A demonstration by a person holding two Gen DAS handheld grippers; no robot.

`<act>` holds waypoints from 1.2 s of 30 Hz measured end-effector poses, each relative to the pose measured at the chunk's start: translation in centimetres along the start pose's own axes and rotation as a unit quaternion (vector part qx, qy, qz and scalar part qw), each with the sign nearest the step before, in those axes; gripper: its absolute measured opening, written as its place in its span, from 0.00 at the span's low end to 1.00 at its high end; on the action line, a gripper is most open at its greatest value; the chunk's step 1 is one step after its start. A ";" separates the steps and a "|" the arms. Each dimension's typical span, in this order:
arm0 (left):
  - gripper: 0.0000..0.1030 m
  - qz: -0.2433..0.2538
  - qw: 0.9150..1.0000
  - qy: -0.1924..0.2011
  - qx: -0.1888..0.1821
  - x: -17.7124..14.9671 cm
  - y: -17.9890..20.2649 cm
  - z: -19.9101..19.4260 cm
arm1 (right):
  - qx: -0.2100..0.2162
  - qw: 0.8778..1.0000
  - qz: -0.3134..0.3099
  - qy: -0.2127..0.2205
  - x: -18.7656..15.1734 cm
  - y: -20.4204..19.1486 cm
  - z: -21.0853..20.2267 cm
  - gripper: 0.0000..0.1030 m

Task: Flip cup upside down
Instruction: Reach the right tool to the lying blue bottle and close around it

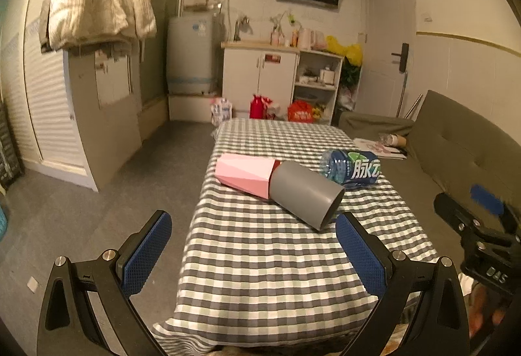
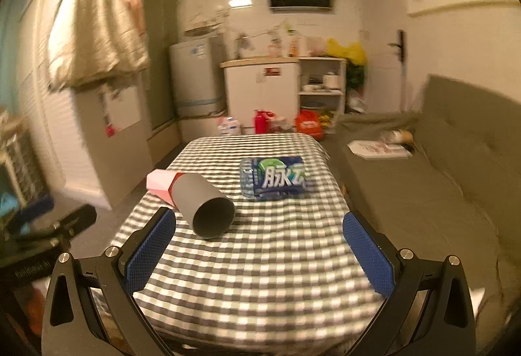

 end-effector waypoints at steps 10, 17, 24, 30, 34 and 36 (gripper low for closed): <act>1.00 -0.054 0.994 -0.077 0.055 1.7 -0.6 6.5 | 0.035 0.951 -0.294 -0.091 7.8 2.2 9.5 1.00; 1.00 -0.040 0.990 -0.120 0.069 2.0 -0.2 10.6 | 0.074 0.875 -0.450 -0.166 6.2 -0.5 17.4 1.00; 1.00 -0.031 0.987 -0.145 0.061 2.0 0.3 12.8 | 0.095 0.838 -0.496 -0.210 5.4 -1.9 23.2 0.99; 1.00 -0.048 0.983 -0.170 0.052 1.9 0.0 13.9 | 0.100 0.819 -0.517 -0.228 4.4 -2.6 25.9 0.99; 1.00 -0.056 0.981 -0.179 0.044 1.7 -0.1 14.0 | 0.098 0.818 -0.512 -0.244 3.5 -3.0 27.0 0.97; 1.00 -0.060 0.982 -0.175 0.041 1.8 -0.5 13.9 | 0.094 0.818 -0.510 -0.249 3.1 -3.1 27.0 0.85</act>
Point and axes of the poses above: each gripper's, at about its wrist camera, not at the fingertips, and z roughly the way its jaws point, y to its right, x to its top, the point moved 4 cm from there along z, roughly the way its jaws point, and after that the axes turned 8 degrees about -y, right-handed, at the moved point
